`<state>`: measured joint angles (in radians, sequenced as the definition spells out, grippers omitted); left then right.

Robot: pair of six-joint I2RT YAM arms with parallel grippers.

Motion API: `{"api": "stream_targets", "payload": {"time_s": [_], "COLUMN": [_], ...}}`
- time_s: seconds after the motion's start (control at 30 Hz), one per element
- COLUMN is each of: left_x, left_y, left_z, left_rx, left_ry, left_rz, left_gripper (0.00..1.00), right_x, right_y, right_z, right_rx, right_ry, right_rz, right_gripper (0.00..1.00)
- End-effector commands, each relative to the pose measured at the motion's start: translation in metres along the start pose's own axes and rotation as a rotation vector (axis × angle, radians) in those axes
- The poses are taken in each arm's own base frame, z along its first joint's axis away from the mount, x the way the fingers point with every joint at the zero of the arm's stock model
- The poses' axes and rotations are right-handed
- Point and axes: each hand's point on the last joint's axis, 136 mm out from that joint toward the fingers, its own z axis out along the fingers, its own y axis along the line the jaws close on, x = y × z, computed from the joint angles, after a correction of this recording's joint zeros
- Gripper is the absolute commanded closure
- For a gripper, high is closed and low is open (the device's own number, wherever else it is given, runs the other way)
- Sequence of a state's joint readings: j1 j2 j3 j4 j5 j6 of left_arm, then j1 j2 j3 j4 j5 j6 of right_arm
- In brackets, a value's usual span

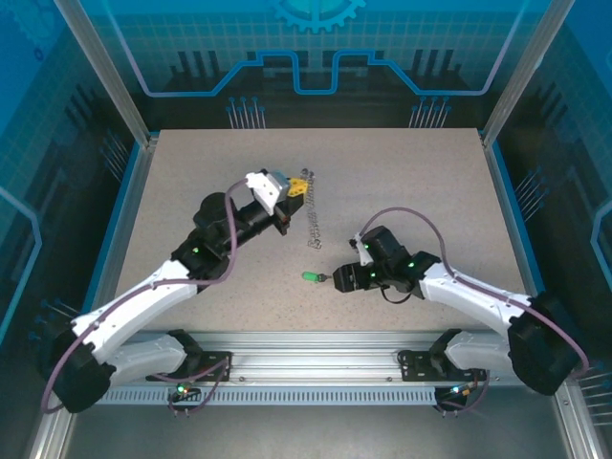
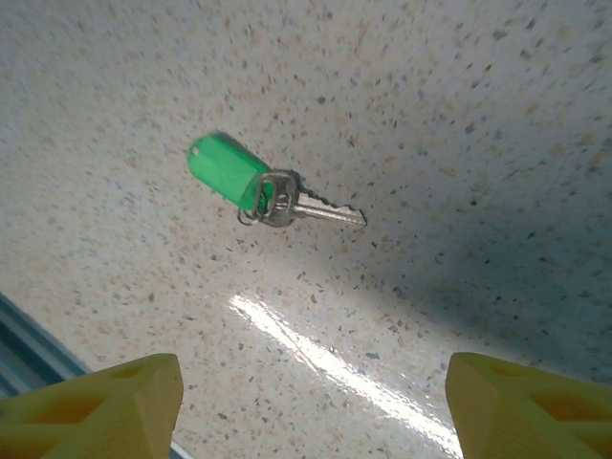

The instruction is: Put the keys on the keyring

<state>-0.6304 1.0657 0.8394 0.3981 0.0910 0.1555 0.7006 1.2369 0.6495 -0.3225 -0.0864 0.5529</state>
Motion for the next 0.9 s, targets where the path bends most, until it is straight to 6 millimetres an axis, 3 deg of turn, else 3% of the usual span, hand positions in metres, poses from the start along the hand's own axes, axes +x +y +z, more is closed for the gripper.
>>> {"api": "stream_targets", "payload": {"time_s": [0.0, 0.07, 0.17, 0.23, 0.3, 0.43, 0.67, 0.87], "left_x": [-0.006, -0.006, -0.006, -0.007, -0.007, -0.01, -0.013, -0.015], "left_y": [0.014, 0.017, 0.021, 0.023, 0.024, 0.025, 0.026, 0.025], "left_z": [-0.02, -0.03, -0.044, -0.052, -0.058, -0.065, -0.07, -0.074], "left_rx": [-0.084, -0.106, -0.138, -0.155, -0.168, -0.178, -0.186, -0.184], "left_ry": [-0.007, -0.002, -0.002, -0.006, -0.007, -0.011, -0.015, -0.017], "left_rz": [-0.019, -0.022, -0.027, -0.03, -0.03, -0.027, -0.03, -0.041], "left_gripper": [1.0, 1.0, 1.0, 1.0, 1.0, 1.0, 1.0, 1.0], "right_x": [-0.008, -0.009, -0.012, -0.007, -0.017, -0.019, -0.022, -0.01], "right_y": [0.008, 0.015, 0.03, 0.038, 0.054, 0.062, 0.036, -0.006], "right_z": [0.015, 0.024, 0.041, 0.053, 0.062, 0.08, 0.096, 0.071], "right_rx": [0.054, 0.083, 0.099, 0.085, 0.055, 0.021, 0.028, 0.064], "right_ry": [0.003, 0.026, 0.065, 0.102, 0.101, 0.136, 0.174, 0.152], "right_rz": [-0.041, -0.086, -0.14, -0.158, -0.164, -0.153, -0.049, 0.059], "right_gripper": [0.29, 0.31, 0.45, 0.46, 0.47, 0.47, 0.53, 0.57]}}
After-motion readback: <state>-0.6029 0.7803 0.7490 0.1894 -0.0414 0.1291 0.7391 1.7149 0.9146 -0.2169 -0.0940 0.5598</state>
